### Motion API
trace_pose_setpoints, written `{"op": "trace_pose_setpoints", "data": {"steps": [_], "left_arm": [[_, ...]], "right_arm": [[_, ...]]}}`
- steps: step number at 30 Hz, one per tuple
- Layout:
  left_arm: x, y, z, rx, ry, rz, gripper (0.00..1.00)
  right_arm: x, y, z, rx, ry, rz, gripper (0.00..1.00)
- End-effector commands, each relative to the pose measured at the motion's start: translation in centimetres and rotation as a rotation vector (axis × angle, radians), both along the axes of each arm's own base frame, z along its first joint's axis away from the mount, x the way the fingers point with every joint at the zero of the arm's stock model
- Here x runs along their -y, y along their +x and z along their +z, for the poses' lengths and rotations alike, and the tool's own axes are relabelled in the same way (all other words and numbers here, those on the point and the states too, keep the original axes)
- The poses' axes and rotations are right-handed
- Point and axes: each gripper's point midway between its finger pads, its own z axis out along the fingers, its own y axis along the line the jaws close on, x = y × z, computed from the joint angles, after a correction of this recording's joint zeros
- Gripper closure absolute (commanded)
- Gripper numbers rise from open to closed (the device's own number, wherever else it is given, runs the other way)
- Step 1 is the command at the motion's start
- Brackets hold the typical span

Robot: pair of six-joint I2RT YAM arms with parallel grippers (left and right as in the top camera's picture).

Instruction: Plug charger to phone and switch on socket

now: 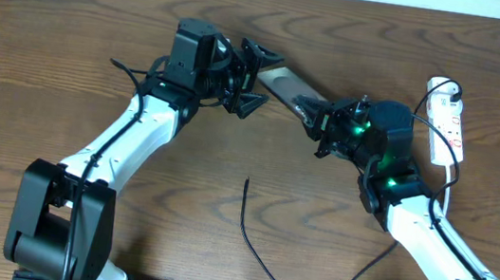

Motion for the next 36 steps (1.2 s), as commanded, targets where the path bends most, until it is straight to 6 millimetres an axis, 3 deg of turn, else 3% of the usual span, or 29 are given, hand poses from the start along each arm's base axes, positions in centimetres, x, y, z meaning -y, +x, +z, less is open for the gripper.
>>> {"op": "trace_pose_setpoints", "data": {"steps": [1, 20, 24, 36], "left_arm": [[-0.1, 0.8, 1.9, 0.048, 0.003, 0.039, 0.1], [0.6, 1.4, 2.3, 0.086, 0.017, 0.08, 0.1], [0.6, 1.4, 2.3, 0.08, 0.014, 0.082, 0.18], [0.6, 1.4, 2.3, 0.08, 0.014, 0.082, 0.19]], "right_arm": [[-0.8, 0.1, 2.2, 0.044, 0.049, 0.004, 0.99], [-3.1, -0.1, 2.7, 0.067, 0.051, -0.085, 0.99], [-3.2, -0.2, 2.7, 0.051, 0.062, -0.095, 0.99], [-3.5, -0.4, 2.6, 0.016, 0.094, -0.1, 0.99]]}}
